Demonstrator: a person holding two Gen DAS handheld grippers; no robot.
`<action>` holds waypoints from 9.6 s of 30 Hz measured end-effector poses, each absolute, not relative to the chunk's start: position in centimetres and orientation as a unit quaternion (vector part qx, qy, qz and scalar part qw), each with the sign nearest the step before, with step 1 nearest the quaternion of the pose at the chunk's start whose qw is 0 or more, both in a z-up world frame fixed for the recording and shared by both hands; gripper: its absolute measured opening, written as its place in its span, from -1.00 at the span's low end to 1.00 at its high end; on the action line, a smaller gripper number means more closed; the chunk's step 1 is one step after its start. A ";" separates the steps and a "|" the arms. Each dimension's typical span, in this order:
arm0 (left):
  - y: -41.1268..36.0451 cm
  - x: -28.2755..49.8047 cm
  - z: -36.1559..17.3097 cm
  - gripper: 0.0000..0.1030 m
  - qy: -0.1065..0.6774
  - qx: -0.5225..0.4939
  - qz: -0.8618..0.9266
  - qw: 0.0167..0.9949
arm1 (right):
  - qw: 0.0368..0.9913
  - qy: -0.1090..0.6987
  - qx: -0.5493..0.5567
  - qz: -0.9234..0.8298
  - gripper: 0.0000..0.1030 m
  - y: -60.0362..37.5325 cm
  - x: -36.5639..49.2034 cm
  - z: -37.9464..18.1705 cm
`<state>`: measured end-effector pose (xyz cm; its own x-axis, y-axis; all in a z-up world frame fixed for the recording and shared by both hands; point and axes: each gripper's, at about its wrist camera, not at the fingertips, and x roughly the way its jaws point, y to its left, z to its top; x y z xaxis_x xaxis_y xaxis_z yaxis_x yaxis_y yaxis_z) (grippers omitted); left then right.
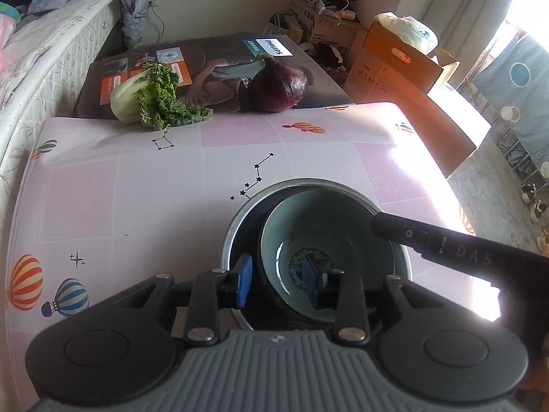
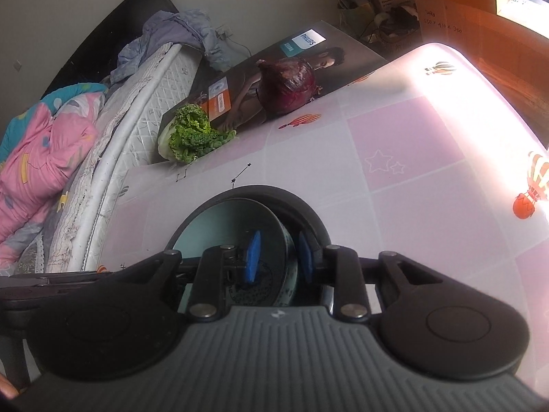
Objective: Organize plates and bowls
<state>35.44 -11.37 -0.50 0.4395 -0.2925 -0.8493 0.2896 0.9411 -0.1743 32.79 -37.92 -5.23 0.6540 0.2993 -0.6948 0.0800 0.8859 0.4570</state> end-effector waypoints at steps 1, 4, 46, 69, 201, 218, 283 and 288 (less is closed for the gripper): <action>-11.2 35.0 0.0 -0.10 0.496 0.000 -0.170 0.852 | 0.883 0.404 0.231 0.061 -0.15 -38.1 32.5 -4.8; -10.3 33.5 1.6 0.15 0.482 0.004 -0.171 0.859 | 0.886 0.387 0.247 0.071 -0.09 -39.0 30.6 -3.0; 11.2 4.3 -2.4 0.74 0.362 0.048 -0.020 0.931 | 0.862 0.392 0.213 0.241 0.32 -19.8 0.7 -6.6; 11.7 5.2 -5.4 -0.31 0.432 0.023 -0.039 0.901 | 0.863 0.422 0.171 0.219 -0.70 -16.9 3.3 -8.8; 5.8 0.3 -6.0 0.19 0.457 0.075 -0.135 0.876 | 0.881 0.404 0.177 0.171 -0.48 -22.2 -4.4 -9.0; 5.1 -0.7 -5.6 -0.14 0.460 0.088 -0.133 0.874 | 0.891 0.399 0.158 0.147 -0.62 -23.0 -4.4 -9.0; 5.3 -1.7 -5.3 -0.05 0.467 0.079 -0.119 0.873 | 0.896 0.389 0.147 0.156 -0.58 -22.4 -6.3 -9.0; 5.3 -1.4 -5.4 -0.01 0.470 0.075 -0.121 0.871 | 0.896 0.389 0.149 0.157 -0.58 -22.4 -6.3 -9.1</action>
